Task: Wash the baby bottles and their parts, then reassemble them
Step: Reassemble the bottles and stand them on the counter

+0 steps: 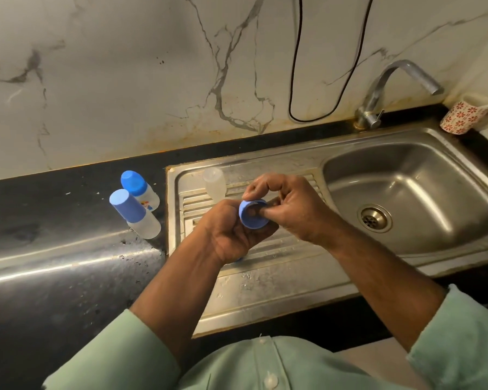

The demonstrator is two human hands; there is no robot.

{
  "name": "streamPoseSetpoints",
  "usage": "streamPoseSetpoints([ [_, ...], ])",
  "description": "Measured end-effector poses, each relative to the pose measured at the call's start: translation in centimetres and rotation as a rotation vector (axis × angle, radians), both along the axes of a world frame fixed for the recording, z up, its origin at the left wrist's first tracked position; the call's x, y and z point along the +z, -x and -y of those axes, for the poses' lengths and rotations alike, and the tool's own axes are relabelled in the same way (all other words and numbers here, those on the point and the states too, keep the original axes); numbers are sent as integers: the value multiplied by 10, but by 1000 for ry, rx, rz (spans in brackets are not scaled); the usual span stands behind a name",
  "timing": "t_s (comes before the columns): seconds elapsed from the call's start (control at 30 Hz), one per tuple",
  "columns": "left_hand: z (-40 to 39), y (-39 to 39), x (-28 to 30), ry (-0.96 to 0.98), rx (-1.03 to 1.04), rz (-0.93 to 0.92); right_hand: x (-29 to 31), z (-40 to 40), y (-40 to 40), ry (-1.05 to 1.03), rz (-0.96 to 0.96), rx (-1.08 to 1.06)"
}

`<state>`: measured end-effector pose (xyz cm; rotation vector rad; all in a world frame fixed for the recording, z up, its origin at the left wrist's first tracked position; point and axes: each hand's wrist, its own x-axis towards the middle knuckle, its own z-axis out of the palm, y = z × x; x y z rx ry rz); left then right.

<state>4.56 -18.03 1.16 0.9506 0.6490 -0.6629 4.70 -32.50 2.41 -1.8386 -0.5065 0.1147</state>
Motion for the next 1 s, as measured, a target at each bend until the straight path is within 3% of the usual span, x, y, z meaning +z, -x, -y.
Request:
streamPoseSetpoints([
  [0.13,7,8,-4,38,122,68,5,-12,5,-83,-24,94],
  [0.3,-2,-5,-2,49,165,98,2,10,3,-202,-50,-236],
  [0.47,3,-6,-15,-111,130,190,-25,19,-3,-124,-256,-557],
  [0.63,12,-6,-23,-217,98,347,-42,17,-10,-390,-555,-594],
  [0.7,19,-8,-26,-341,80,458,-44,14,-8,-484,-640,-571],
  [0.83,33,-12,-29,-803,-16,804,-48,7,0,-540,-706,-498],
  [0.9,36,-15,-32,-994,-136,893,-50,2,4,-629,-746,-456],
  [1.0,36,-18,-41,-1475,-367,999,-54,-3,8,-684,-796,-463],
])
